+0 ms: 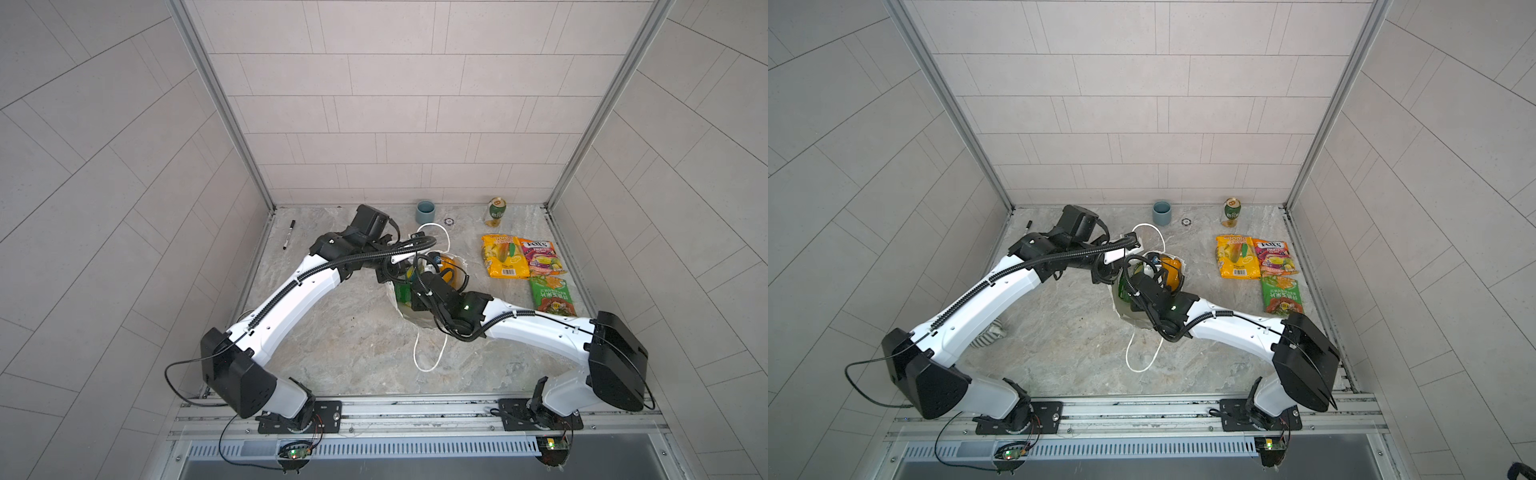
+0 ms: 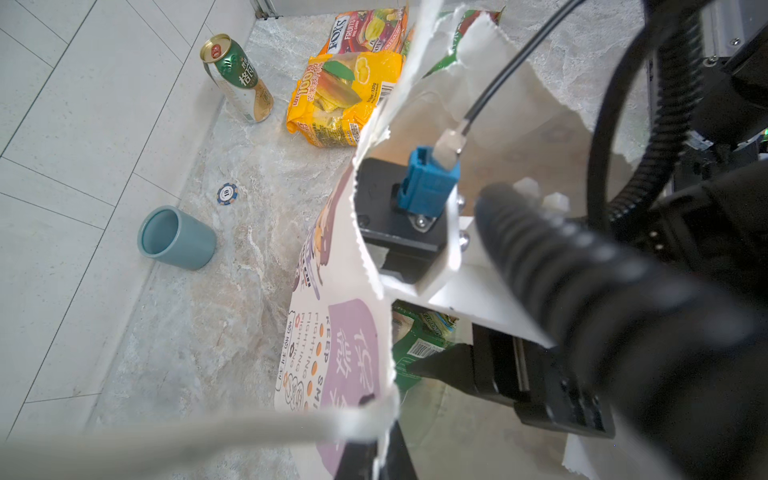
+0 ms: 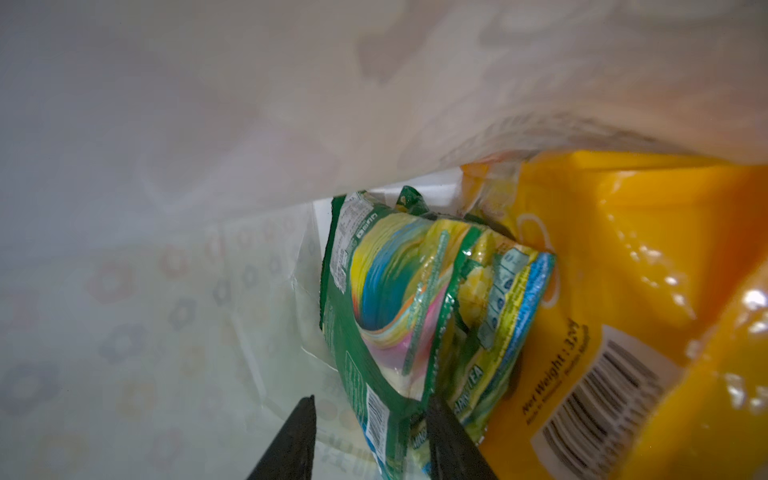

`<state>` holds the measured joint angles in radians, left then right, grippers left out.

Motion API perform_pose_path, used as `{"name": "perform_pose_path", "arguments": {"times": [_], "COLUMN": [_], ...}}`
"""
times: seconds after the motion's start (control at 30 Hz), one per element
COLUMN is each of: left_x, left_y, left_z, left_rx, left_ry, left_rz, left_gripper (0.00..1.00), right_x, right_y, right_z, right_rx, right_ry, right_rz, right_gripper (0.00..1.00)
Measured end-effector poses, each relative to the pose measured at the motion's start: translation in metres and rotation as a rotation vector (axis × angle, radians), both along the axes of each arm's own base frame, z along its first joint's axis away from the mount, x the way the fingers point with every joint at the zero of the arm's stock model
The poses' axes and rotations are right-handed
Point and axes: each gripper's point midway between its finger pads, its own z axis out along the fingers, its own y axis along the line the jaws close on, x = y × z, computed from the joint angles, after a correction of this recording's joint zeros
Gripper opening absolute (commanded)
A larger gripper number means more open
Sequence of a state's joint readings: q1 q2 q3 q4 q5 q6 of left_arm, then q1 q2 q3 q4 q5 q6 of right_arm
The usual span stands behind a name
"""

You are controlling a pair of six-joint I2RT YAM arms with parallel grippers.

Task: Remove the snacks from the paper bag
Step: 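Grasp the striped green-yellow snack pack inside the bag with the right gripper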

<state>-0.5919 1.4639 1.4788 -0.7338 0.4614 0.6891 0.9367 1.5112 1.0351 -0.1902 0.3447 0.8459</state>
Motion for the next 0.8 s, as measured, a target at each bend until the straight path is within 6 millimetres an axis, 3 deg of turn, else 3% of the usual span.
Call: {"name": "perform_pose_path", "arguments": {"times": [0.2,0.33,0.5,0.63,0.8], "left_x": [0.001,0.001,0.001,0.001,0.002], "left_y": [0.0,0.0,0.0,0.0,0.0], "left_z": [0.0,0.0,0.0,0.0,0.001], "left_rx": [0.001,0.0,0.0,0.0,0.002], "left_ry": [-0.004,-0.003,-0.003,-0.005,-0.009], "left_rz": [0.003,0.002,0.001,0.003,0.006], "left_gripper": [0.0,0.0,0.0,0.0,0.0], "right_x": [0.007,0.014,0.021,0.024,0.025], "right_y": [-0.001,-0.001,0.0,0.0,0.002], "right_z": [-0.016,-0.026,-0.036,-0.036,-0.034], "right_rx": [-0.016,-0.015,-0.021,-0.018,-0.008], "right_ry": [0.018,0.019,0.016,0.01,0.005], "right_rz": [-0.045,-0.072,-0.087,-0.089,-0.082], "right_gripper": [0.48,0.43,0.29,0.1,0.05]}}
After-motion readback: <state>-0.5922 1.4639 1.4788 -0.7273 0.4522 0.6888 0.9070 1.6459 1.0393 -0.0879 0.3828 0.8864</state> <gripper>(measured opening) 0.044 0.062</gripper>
